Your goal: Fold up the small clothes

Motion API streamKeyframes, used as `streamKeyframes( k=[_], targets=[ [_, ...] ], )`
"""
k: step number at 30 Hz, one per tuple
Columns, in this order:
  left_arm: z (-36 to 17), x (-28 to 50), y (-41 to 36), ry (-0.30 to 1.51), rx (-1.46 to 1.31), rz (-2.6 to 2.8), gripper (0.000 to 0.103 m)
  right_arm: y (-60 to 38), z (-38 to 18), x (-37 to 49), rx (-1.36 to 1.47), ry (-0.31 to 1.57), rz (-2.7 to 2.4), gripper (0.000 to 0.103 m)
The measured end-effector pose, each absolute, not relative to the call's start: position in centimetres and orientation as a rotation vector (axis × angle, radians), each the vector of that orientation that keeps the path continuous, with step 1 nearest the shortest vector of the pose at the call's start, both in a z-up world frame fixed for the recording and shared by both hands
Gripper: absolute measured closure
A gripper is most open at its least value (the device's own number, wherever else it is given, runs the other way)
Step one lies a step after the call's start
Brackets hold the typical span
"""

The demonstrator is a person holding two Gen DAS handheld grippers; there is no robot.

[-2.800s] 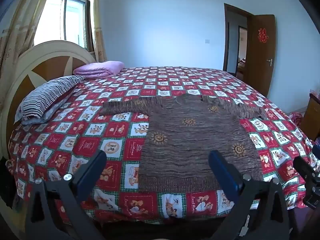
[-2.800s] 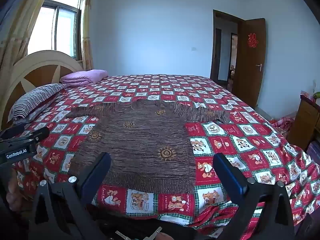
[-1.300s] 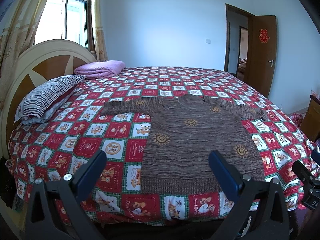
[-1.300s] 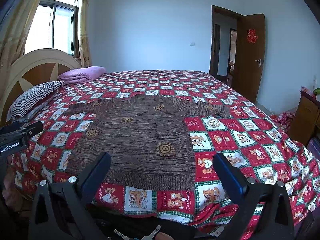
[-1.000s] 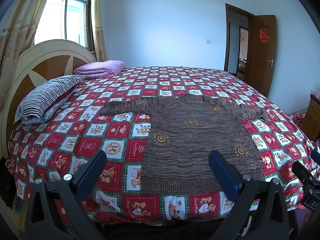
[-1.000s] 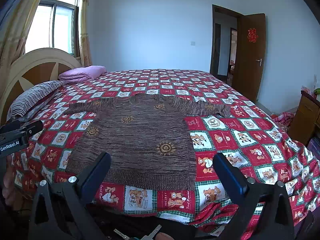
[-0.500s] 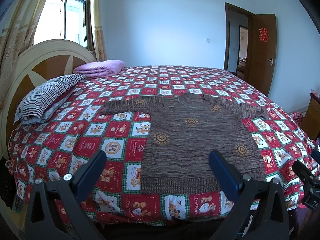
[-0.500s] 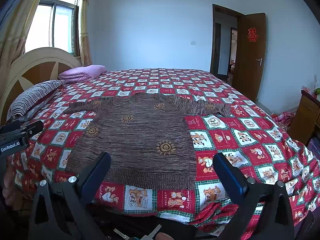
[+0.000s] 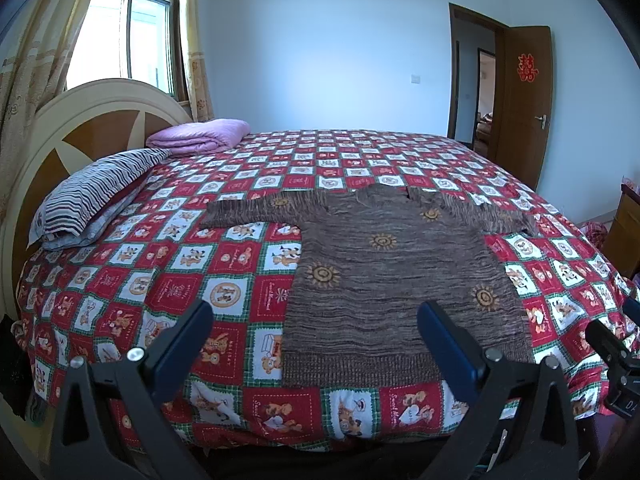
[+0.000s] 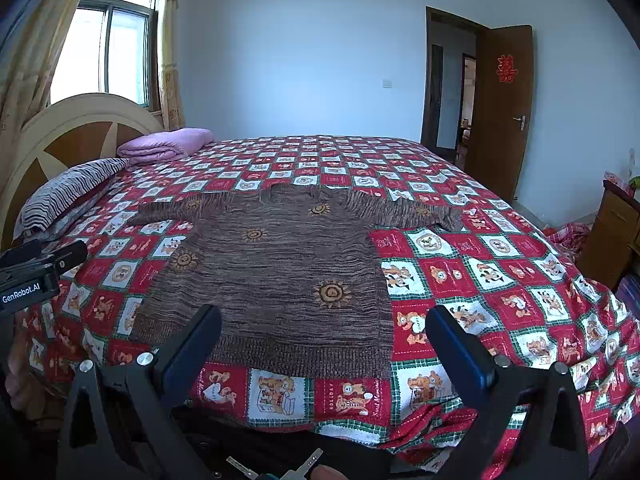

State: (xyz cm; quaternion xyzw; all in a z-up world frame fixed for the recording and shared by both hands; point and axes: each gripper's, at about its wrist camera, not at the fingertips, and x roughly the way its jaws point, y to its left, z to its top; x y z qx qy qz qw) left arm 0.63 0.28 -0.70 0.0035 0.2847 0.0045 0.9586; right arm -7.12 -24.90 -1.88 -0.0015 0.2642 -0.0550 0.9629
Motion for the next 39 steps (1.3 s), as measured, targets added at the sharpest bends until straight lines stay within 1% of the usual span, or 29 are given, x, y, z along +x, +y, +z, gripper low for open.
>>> streamKeyframes(
  k=[8,14,26,39],
  targets=[
    [-2.1,2.4,0.5,0.594,0.039,0.003,0.000,-25.5,-2.5,-6.1,0.003,0.535,-0.019,0.001],
    [-2.5,5.0,0.9,0.613,0.059,0.023,0.000,-26.2,-4.1,-2.6,-0.022,0.578,-0.041,0.001],
    [-3.4,12.9,-0.1,0.662,0.126,0.029,0.000,-27.6,-4.5,3.9,-0.090,0.590,-0.049,0.001],
    [-5.0,21.4,-1.3,0.676,0.140,0.034,0.000,-32.5,-6.3,12.8,-0.070,0.683,-0.116,0.001]
  ],
)
